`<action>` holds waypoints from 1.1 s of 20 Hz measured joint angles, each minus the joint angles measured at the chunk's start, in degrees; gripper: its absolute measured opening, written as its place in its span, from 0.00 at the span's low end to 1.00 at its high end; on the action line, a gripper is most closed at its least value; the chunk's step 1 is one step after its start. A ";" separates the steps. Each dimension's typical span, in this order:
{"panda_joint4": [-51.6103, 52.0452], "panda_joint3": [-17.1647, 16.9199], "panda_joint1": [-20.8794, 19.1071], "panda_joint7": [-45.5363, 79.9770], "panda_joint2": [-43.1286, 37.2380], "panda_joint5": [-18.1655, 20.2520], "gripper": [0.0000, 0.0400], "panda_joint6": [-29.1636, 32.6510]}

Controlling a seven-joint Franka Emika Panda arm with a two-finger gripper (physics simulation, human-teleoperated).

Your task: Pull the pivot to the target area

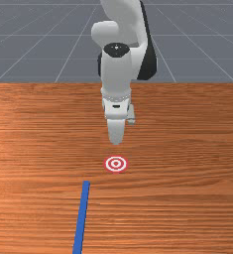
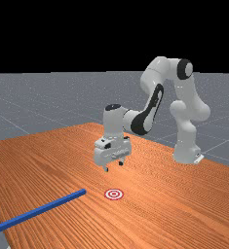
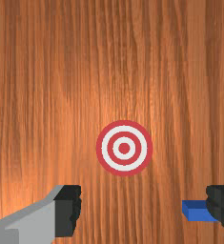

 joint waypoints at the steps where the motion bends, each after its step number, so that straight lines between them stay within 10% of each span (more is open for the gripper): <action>1: -0.04 0.00 0.00 0.00 0.37 0.00 0.98 0.36; 14: -0.61 4.08 -4.65 -21.04 7.23 -3.78 1.00 8.63; 22: 1.72 5.09 -14.10 -39.86 8.55 -4.82 1.00 7.62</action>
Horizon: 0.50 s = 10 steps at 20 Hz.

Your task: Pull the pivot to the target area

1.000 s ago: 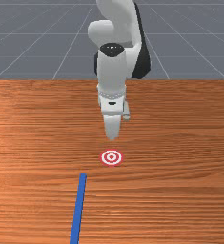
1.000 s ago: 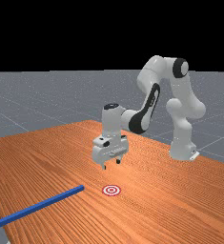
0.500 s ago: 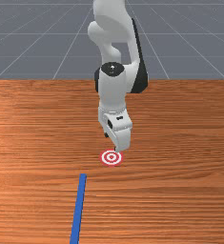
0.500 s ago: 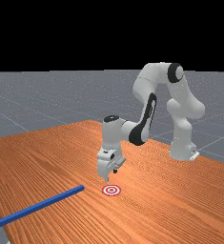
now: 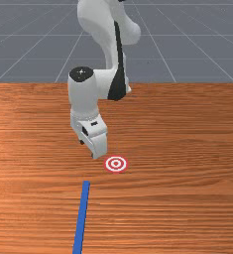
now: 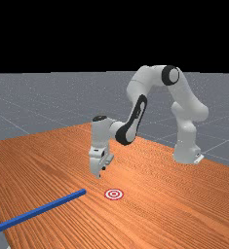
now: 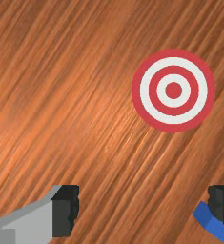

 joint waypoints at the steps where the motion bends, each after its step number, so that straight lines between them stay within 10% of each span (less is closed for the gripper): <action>1: 0.22 -0.75 -0.19 2.02 0.08 0.55 1.00 -0.07; 10: 3.39 3.39 -3.08 -16.10 3.16 -3.77 1.00 -0.58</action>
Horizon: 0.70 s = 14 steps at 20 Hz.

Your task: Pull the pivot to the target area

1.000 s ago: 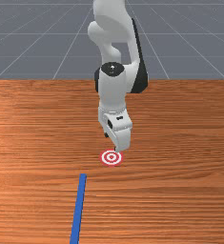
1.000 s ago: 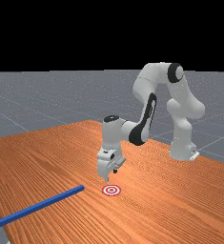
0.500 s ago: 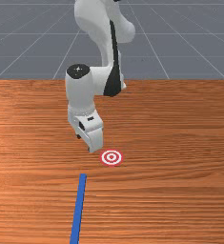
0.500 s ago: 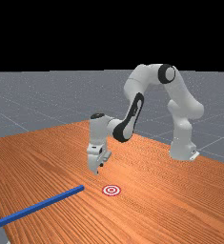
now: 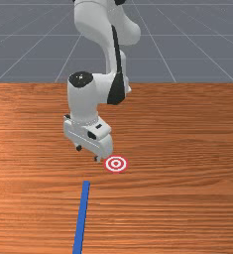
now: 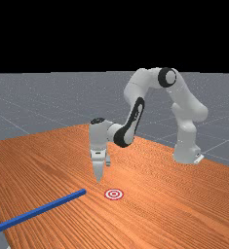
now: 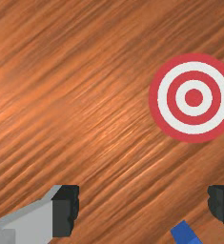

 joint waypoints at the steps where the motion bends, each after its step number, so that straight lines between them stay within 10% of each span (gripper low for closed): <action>1: 2.47 -0.06 0.30 -0.13 1.36 -0.22 1.00 -1.09; 14: 5.35 3.70 -7.71 -24.56 3.31 -3.89 1.00 -2.51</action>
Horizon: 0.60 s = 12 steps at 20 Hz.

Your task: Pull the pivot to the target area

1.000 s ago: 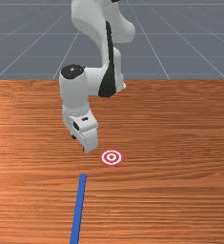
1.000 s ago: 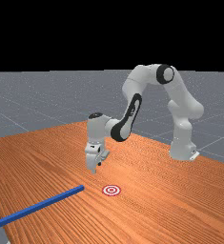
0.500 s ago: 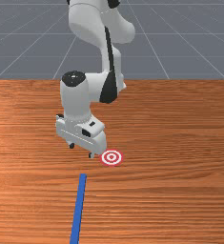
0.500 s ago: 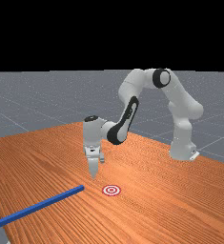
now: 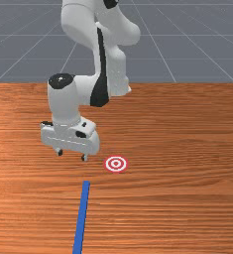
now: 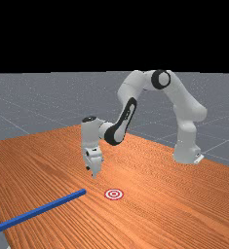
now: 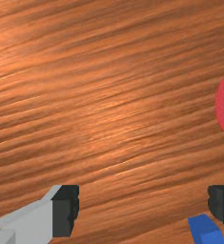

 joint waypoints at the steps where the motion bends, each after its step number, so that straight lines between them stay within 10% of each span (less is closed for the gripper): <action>1: 0.33 0.78 -0.99 -4.18 0.29 -0.74 1.00 -0.23; 8: 4.26 0.42 -1.73 -5.35 2.34 -0.68 1.00 -1.91; 12: 22.43 4.05 -1.35 -28.44 12.53 -4.47 1.00 -10.75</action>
